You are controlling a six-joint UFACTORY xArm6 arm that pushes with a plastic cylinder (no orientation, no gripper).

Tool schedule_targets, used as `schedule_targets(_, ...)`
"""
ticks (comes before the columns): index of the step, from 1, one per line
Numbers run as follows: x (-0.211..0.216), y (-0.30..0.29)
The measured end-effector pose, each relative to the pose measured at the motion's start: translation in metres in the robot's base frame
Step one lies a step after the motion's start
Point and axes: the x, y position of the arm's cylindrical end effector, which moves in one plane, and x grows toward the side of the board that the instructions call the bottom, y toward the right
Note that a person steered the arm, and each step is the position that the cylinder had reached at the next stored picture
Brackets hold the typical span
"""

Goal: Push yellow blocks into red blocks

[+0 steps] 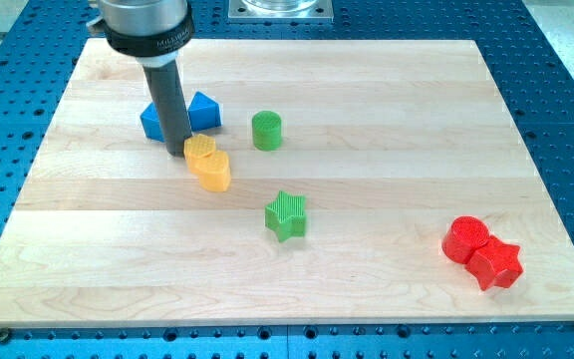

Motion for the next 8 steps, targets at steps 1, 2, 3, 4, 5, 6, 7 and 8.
schedule_targets(1,0.008,0.061)
schedule_targets(2,0.015,-0.003)
schedule_targets(3,0.061,-0.002)
schedule_targets(4,0.066,0.051)
schedule_targets(5,0.057,0.078)
schedule_targets(6,0.066,0.117)
schedule_targets(7,0.086,0.173)
schedule_targets(8,0.088,0.264)
